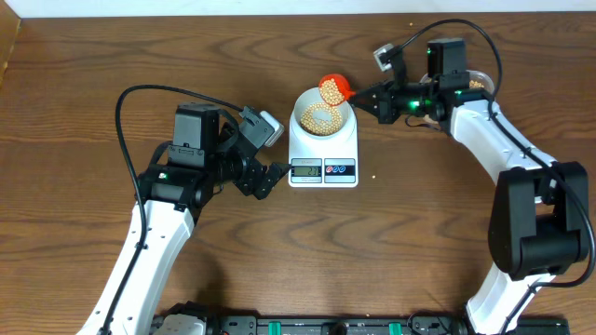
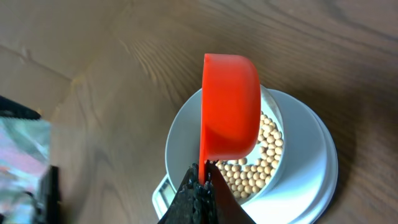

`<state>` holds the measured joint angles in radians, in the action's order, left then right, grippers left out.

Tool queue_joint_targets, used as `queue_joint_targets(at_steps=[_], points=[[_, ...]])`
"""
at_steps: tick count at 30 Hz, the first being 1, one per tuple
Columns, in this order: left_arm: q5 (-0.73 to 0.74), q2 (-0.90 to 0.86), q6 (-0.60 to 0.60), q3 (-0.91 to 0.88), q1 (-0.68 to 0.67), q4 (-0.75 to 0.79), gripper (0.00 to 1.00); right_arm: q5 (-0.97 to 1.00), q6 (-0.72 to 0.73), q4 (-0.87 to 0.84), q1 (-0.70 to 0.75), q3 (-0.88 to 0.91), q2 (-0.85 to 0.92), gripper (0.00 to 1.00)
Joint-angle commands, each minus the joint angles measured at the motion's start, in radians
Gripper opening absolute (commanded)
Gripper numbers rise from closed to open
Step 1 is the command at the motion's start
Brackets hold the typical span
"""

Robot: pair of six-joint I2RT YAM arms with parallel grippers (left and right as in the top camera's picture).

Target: Scoop item into bowl and weigh 50g on scale

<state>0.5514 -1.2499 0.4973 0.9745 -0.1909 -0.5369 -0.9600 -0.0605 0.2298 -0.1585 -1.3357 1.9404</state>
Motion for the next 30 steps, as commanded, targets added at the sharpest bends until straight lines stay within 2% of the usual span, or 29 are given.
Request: queue_joint_targets(at_steps=[1, 9, 30], points=[[0.006, 0.010, -0.005, -0.007, 0.002, 0.000, 0.89, 0.019, -0.152, -0.003, -0.031, 0.006, 0.013, 0.01], [0.006, 0.010, -0.005, -0.007, 0.002, 0.000, 0.89, 0.021, -0.297, -0.003, -0.066, 0.006, 0.013, 0.01], [0.006, 0.010, -0.005, -0.007, 0.002, 0.000, 0.89, 0.061, -0.346, -0.002, -0.066, 0.006, 0.013, 0.01]])
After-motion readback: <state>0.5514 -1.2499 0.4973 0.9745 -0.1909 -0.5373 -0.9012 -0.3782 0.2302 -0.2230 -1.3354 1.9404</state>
